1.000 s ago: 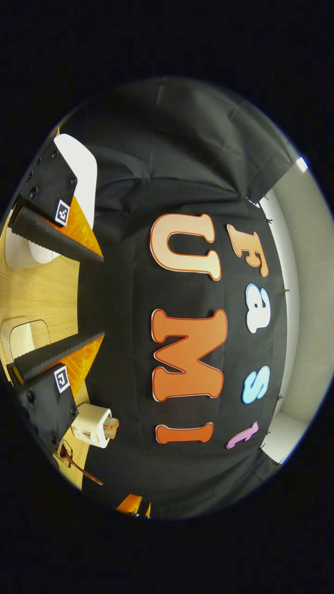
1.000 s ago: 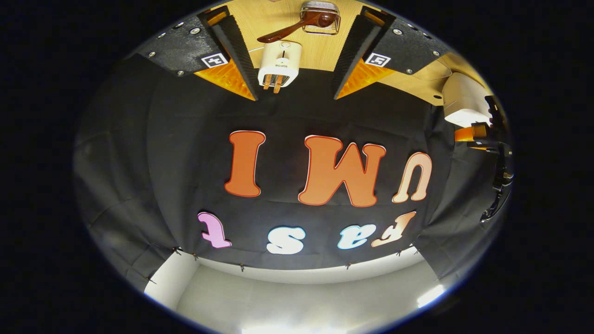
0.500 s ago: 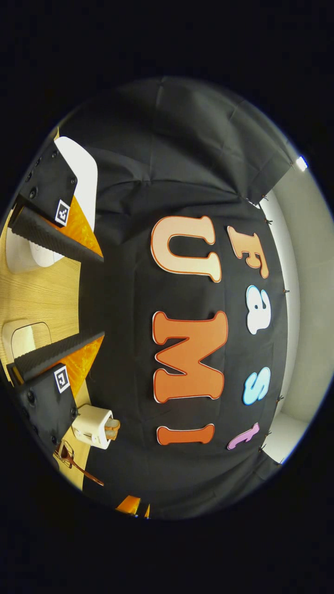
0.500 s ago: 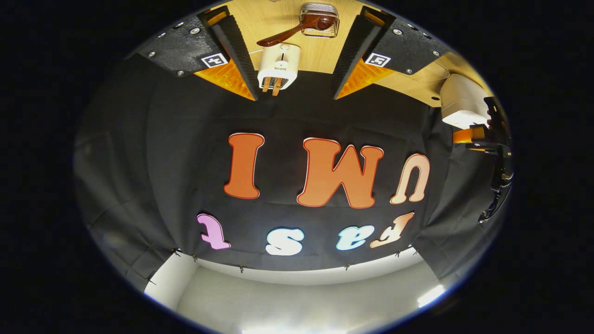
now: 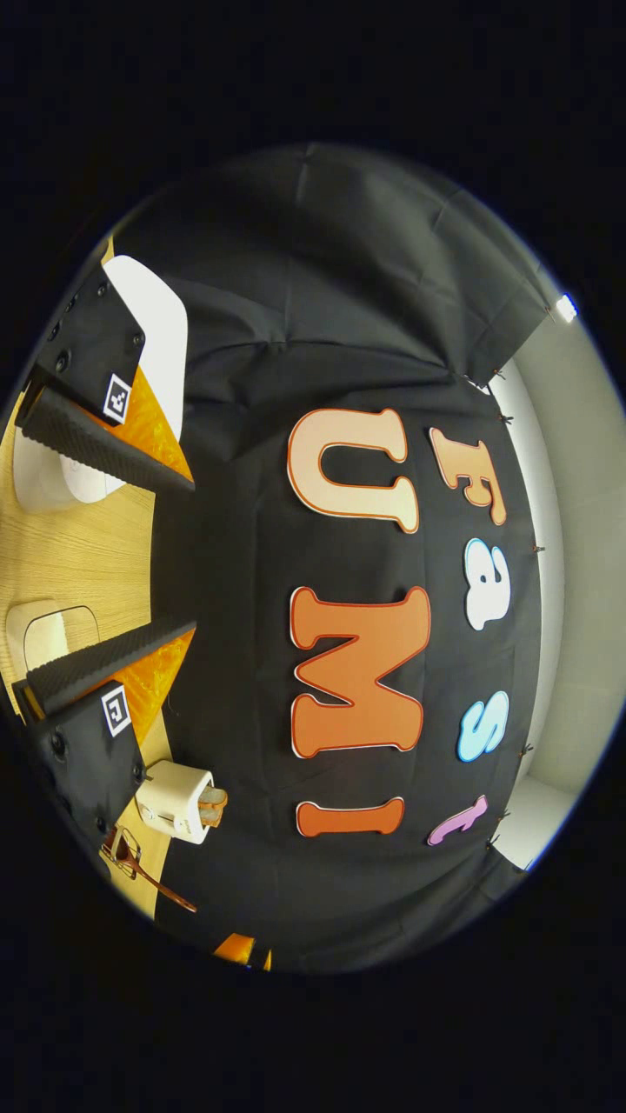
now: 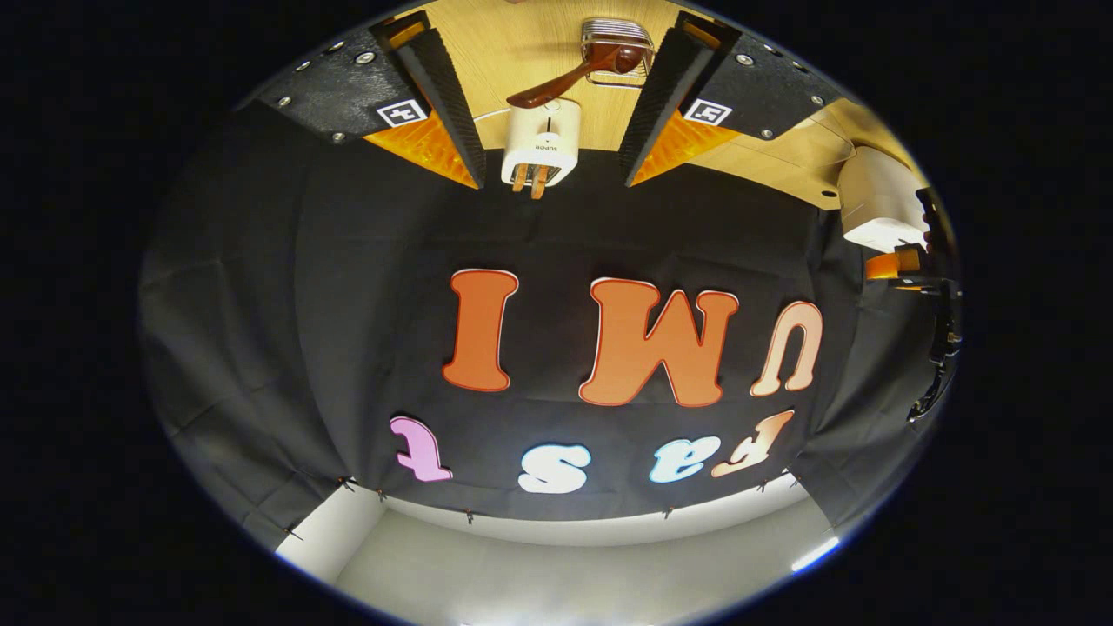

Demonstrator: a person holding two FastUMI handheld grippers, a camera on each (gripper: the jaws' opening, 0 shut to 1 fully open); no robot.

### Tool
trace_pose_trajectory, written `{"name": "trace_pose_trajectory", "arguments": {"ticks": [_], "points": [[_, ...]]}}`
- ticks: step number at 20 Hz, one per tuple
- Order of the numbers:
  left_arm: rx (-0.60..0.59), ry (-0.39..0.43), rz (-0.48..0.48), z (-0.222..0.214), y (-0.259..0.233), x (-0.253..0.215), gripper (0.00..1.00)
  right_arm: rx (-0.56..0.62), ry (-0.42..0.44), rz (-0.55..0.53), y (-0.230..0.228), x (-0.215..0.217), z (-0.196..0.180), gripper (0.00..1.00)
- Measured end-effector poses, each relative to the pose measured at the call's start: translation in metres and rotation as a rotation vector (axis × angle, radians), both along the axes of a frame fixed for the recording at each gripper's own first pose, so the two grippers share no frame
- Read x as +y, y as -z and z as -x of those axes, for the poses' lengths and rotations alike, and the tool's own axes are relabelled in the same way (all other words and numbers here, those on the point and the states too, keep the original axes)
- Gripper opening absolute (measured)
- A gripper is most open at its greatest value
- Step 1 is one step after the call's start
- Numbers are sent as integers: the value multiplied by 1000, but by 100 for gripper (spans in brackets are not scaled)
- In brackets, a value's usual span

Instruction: Close the left gripper, press the button to open the rice cooker; take a wooden spoon from the chopstick holder with the right hand, scoop a spoonful of rice and pour it into the rice cooker, then put the wooden spoon back into the chopstick holder.

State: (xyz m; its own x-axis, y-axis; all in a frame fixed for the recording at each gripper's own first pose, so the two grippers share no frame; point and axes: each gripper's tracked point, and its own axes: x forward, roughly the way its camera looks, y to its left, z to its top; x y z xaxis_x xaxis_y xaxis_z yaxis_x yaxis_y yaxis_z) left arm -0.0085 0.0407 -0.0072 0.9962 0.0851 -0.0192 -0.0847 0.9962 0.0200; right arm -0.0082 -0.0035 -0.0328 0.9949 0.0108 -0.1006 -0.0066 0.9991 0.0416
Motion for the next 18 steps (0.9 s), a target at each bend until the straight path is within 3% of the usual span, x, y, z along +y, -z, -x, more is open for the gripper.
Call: {"name": "trace_pose_trajectory", "arguments": {"ticks": [10,17,18], "points": [[26,0,-5,4,10,-1,93,132,17,-77,52,-8,-3,88],[23,-30,-25,8,5,12,93,176,13,-98,72,-5,-7,88],[24,-38,-24,8,6,16,96,172,14,-94,72,-5,-7,92]]}}
